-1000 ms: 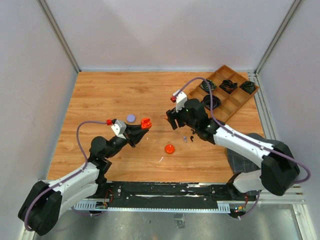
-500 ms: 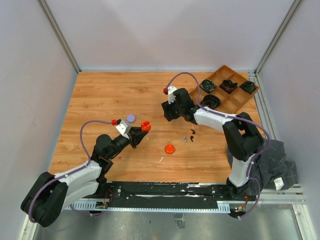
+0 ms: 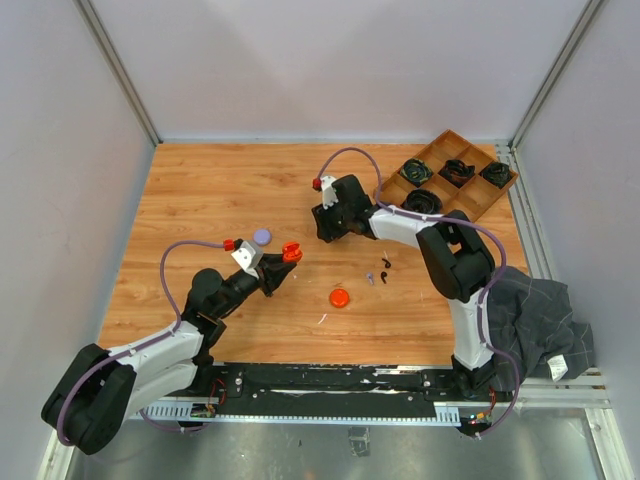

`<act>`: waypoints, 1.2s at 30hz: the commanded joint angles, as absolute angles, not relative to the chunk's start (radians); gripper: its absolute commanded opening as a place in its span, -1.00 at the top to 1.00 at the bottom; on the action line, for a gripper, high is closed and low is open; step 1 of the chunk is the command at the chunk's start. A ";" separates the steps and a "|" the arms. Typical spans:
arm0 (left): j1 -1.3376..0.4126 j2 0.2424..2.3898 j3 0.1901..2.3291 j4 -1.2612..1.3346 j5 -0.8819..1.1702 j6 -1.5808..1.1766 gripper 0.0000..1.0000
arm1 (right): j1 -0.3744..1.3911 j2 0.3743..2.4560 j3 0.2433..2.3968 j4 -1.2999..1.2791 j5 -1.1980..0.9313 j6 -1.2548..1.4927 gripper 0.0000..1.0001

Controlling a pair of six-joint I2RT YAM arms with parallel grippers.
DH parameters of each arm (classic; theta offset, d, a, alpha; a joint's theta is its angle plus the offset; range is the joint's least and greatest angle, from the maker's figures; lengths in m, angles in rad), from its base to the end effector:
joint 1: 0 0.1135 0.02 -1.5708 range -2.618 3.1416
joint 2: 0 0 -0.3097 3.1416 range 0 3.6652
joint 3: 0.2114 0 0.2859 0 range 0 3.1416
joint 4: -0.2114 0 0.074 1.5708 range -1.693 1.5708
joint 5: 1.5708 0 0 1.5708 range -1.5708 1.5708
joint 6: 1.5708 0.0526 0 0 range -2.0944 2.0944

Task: Insert the wireless bluetooth earbuds into the charging case
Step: Pick up the earbud from the center of the board.

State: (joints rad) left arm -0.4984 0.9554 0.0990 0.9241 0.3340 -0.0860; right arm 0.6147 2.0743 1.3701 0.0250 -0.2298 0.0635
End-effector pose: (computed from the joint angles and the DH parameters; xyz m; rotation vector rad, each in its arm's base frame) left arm 0.1614 -0.1074 0.2029 0.5816 1.4365 -0.7163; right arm 0.4169 0.3089 0.1708 -0.7480 2.1788 0.6160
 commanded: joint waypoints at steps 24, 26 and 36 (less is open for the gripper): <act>-0.488 0.951 0.097 0.953 0.368 -0.087 0.99 | 0.623 1.873 1.358 -0.268 -0.273 0.017 0.17; -0.488 0.950 0.096 0.953 0.367 -0.088 0.99 | 0.623 1.876 1.384 -0.302 -0.211 0.019 0.18; -0.488 0.950 0.097 0.953 0.367 -0.087 1.00 | 0.623 2.017 1.551 -0.456 -0.067 0.071 0.28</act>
